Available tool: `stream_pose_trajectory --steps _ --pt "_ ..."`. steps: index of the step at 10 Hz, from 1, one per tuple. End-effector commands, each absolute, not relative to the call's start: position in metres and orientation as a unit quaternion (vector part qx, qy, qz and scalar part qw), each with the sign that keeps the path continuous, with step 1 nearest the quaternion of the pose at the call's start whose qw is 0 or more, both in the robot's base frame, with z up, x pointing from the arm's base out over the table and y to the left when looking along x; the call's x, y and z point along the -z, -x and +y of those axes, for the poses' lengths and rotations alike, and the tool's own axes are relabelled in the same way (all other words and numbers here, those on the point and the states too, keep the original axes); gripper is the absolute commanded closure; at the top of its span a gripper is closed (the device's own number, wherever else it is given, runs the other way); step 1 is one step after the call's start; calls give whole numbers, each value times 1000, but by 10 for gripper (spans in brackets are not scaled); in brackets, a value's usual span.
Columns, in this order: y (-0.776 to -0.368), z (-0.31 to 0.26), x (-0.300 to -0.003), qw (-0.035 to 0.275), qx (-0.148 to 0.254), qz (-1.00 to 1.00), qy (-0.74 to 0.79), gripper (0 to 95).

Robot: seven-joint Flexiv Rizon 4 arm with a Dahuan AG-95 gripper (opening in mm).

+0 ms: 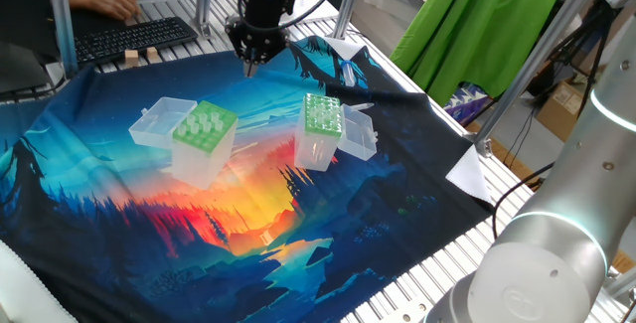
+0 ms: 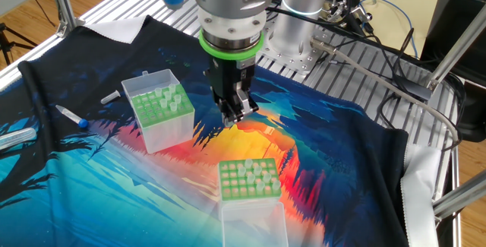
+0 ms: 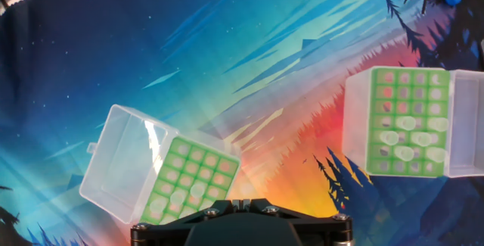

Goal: Transfer all large pipette tips from one holder to another

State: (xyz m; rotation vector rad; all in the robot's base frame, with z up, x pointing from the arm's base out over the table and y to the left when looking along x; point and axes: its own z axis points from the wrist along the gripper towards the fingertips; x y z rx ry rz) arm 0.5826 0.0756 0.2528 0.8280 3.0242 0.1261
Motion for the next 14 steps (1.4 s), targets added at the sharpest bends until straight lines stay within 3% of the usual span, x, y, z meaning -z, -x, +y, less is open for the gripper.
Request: stream_pose_trajectory --steps 1,2,3,14 --pt "-585 80 -250 5 -41 963 -267 950" --pt "-591 86 -249 4 -41 960 -276 950" --pt "-595 90 -248 4 -40 959 -281 760" --pt "-616 117 -209 7 -40 942 -333 760"
